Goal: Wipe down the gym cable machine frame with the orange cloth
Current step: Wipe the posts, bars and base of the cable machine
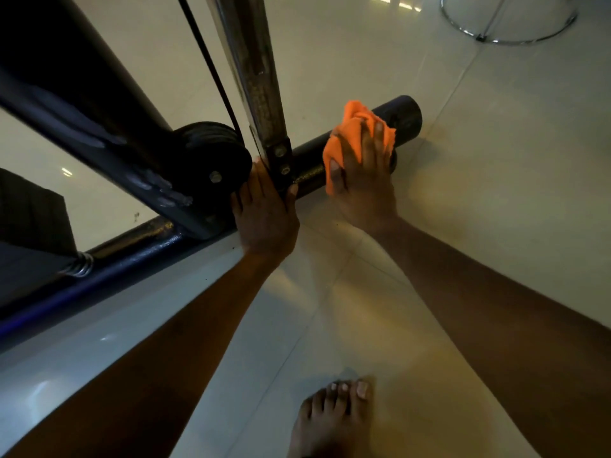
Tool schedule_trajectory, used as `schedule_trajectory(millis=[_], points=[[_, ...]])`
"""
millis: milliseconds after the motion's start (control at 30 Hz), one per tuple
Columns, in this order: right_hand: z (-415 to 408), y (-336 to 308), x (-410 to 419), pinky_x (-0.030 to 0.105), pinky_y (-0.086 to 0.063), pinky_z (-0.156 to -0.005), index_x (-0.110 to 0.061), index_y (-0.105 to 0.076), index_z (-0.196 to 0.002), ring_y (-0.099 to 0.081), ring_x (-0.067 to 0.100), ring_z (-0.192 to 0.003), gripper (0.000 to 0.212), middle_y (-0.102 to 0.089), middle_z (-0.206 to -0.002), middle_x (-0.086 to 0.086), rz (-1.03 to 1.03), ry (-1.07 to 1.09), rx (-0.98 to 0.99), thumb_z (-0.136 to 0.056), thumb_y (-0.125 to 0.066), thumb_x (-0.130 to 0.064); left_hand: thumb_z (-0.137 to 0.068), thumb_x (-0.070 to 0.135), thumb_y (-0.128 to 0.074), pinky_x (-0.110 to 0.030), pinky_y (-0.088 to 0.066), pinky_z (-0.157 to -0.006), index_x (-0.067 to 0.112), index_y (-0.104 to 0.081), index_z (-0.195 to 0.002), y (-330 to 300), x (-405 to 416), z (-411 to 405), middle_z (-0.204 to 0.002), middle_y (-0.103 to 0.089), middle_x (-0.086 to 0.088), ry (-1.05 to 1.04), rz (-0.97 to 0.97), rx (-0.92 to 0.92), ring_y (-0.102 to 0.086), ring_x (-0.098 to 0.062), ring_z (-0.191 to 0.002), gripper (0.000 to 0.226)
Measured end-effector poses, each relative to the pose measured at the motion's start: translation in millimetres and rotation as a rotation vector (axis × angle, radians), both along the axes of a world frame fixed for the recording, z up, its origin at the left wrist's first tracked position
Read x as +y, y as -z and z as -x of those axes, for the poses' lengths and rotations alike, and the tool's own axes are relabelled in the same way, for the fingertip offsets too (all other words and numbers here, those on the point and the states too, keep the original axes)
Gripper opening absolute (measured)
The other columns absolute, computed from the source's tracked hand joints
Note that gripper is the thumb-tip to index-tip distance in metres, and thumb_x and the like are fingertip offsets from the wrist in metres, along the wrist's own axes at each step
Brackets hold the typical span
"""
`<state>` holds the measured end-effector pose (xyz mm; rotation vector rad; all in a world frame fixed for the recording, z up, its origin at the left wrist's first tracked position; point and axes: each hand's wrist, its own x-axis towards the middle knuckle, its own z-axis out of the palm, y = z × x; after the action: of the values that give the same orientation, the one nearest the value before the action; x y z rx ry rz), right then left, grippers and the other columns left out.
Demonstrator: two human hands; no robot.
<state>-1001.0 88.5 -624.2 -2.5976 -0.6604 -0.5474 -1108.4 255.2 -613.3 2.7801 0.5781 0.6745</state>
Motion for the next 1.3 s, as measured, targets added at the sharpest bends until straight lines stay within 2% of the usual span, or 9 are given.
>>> schedule_trajectory(millis=[100,200,333,567,667,833,1000,1167,1300], points=[[20.7,4.2,21.5,0.070,-0.005,-0.131,-0.026,-0.029,-0.172,0.001,0.054,-0.163,0.058,-0.011,-0.178,0.027,0.118,-0.156,0.018,-0.117,-0.034,-0.044,-0.112,0.045,-0.048,-0.057,-0.026,-0.126,0.003,-0.036,-0.163,3.0,-3.2,0.9,-0.164,-0.046,-0.018,-0.028,0.018,-0.010,-0.041,-0.036,-0.153,0.068],[2.4,1.1,0.2,0.066,-0.010,-0.131,-0.030,-0.027,-0.172,-0.005,0.046,-0.166,0.060,-0.018,-0.178,0.021,0.198,-0.233,-0.093,-0.116,-0.036,-0.047,-0.111,0.045,-0.050,-0.054,-0.019,-0.132,0.003,-0.035,-0.164,8.0,-9.0,7.1,-0.168,-0.041,-0.016,-0.039,0.007,-0.032,-0.034,-0.034,-0.158,0.070],[-30.5,-1.9,-42.4,0.063,-0.019,-0.131,-0.026,-0.037,-0.168,-0.022,0.048,-0.162,0.057,-0.032,-0.172,0.024,0.090,0.048,-0.072,-0.115,-0.040,-0.046,-0.110,0.046,-0.056,-0.052,-0.006,-0.135,0.000,-0.025,-0.167,13.8,-29.2,31.8,-0.175,-0.024,-0.019,0.022,0.002,-0.017,-0.015,-0.033,-0.166,0.080],[-21.8,-10.9,-33.2,0.062,-0.009,-0.133,-0.028,-0.025,-0.172,-0.006,0.041,-0.167,0.060,-0.017,-0.179,0.017,0.256,-0.226,-0.072,-0.117,-0.030,-0.050,-0.102,0.024,-0.071,-0.059,-0.017,-0.133,0.004,-0.035,-0.157,15.8,-60.4,31.4,-0.158,-0.043,-0.022,0.351,-0.072,-0.065,-0.036,-0.039,-0.156,0.068],[-56.6,-12.4,-63.2,0.060,-0.018,-0.132,-0.028,-0.035,-0.169,-0.016,0.041,-0.165,0.057,-0.026,-0.177,0.018,0.199,-0.089,-0.088,-0.116,-0.033,-0.049,-0.107,0.021,-0.064,-0.060,-0.023,-0.131,-0.001,-0.041,-0.158,11.7,-64.4,1.2,-0.161,-0.045,-0.025,0.421,-0.095,-0.103,-0.035,-0.038,-0.158,0.060],[-68.8,-9.8,-57.5,0.068,-0.018,-0.129,-0.016,-0.042,-0.164,-0.021,0.056,-0.159,0.054,-0.035,-0.170,0.027,0.185,-0.001,-0.072,-0.117,-0.030,-0.041,-0.109,0.018,-0.052,-0.055,-0.024,-0.130,-0.006,-0.043,-0.156,-1.0,-62.3,-57.9,-0.159,-0.046,-0.025,0.362,-0.048,-0.112,-0.041,-0.043,-0.152,0.054],[-65.5,-18.0,-65.9,0.063,-0.025,-0.129,-0.021,-0.054,-0.159,-0.028,0.046,-0.161,0.056,-0.040,-0.168,0.024,0.150,-0.088,-0.126,-0.115,-0.039,-0.051,-0.106,0.026,-0.048,-0.053,-0.026,-0.129,-0.005,-0.043,-0.157,0.6,-60.4,-77.8,-0.158,-0.049,-0.023,0.308,-0.010,-0.090,-0.043,-0.043,-0.149,0.060],[-84.0,-22.2,-60.5,0.067,-0.032,-0.125,-0.011,-0.060,-0.151,-0.034,0.052,-0.156,0.048,-0.045,-0.163,0.028,0.037,0.057,-0.080,-0.112,-0.047,-0.036,-0.105,0.027,-0.054,-0.050,-0.026,-0.129,-0.001,-0.043,-0.157,1.3,-61.3,-80.5,-0.158,-0.049,-0.019,0.290,-0.005,-0.088,-0.042,-0.039,-0.149,0.060],[-65.3,-16.6,-56.1,0.063,-0.024,-0.130,-0.016,-0.059,-0.154,-0.034,0.045,-0.158,0.047,-0.046,-0.164,0.024,0.064,-0.153,-0.082,-0.112,-0.049,-0.035,-0.107,0.024,-0.051,-0.051,-0.026,-0.128,-0.003,-0.041,-0.158,1.1,-61.3,-79.3,-0.159,-0.047,-0.022,0.297,-0.015,-0.080,-0.042,-0.042,-0.149,0.059]])
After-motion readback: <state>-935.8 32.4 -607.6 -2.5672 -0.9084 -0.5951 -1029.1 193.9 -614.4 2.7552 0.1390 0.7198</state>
